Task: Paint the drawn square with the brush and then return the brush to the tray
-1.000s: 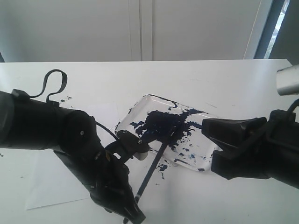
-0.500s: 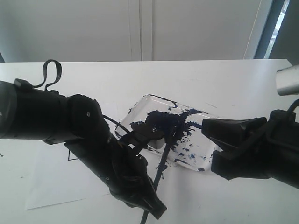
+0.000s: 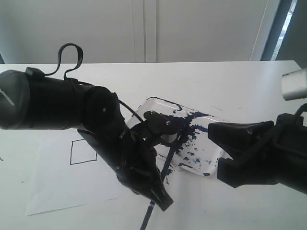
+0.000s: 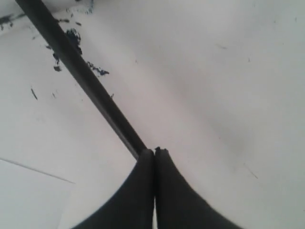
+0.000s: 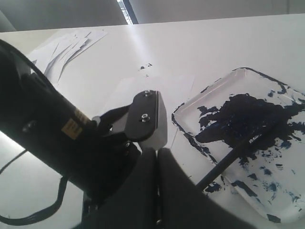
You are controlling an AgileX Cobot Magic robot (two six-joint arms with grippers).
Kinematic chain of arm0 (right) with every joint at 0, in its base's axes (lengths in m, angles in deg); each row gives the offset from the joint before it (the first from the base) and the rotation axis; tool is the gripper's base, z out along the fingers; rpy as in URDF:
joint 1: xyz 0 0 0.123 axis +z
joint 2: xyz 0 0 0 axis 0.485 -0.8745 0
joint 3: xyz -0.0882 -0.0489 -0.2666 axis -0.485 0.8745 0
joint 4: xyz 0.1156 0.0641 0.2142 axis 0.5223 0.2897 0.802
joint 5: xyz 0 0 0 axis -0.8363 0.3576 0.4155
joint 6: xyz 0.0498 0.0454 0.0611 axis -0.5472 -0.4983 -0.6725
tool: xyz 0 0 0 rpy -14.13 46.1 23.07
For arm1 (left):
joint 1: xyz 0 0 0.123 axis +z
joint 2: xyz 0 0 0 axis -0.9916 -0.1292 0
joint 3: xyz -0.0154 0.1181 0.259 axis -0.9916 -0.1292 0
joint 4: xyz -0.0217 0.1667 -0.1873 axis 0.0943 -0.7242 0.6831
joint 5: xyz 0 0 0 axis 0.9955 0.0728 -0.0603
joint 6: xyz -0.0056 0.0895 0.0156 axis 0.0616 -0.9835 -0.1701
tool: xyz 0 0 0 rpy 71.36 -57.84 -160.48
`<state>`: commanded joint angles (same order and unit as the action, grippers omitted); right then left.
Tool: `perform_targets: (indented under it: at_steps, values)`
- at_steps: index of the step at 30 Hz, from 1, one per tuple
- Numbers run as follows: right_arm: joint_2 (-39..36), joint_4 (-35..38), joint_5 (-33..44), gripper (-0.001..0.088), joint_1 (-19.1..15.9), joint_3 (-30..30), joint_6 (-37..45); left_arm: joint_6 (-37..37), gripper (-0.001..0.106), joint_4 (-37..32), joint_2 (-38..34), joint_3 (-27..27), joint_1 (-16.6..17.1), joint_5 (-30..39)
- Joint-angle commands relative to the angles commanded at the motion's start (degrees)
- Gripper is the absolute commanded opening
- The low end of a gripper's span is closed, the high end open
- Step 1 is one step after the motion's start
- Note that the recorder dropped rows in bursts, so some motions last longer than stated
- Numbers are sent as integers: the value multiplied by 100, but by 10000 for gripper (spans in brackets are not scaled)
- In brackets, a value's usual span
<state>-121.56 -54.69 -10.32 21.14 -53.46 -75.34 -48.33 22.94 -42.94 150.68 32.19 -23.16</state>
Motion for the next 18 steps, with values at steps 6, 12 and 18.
perform_targets:
  at_steps: [6, 12, 18]
  values:
    - [0, 0, -15, 0, 0, 0, 0, 1404, 0, -1821, -416, 44, -26, 938]
    - [0, -102, -21, 0, 0, 0, 0, 1219, 0, -1458, -710, 44, -316, 823]
    - [0, -102, -21, 0, 0, 0, 0, 546, 0, -300, -710, 256, -370, 574]
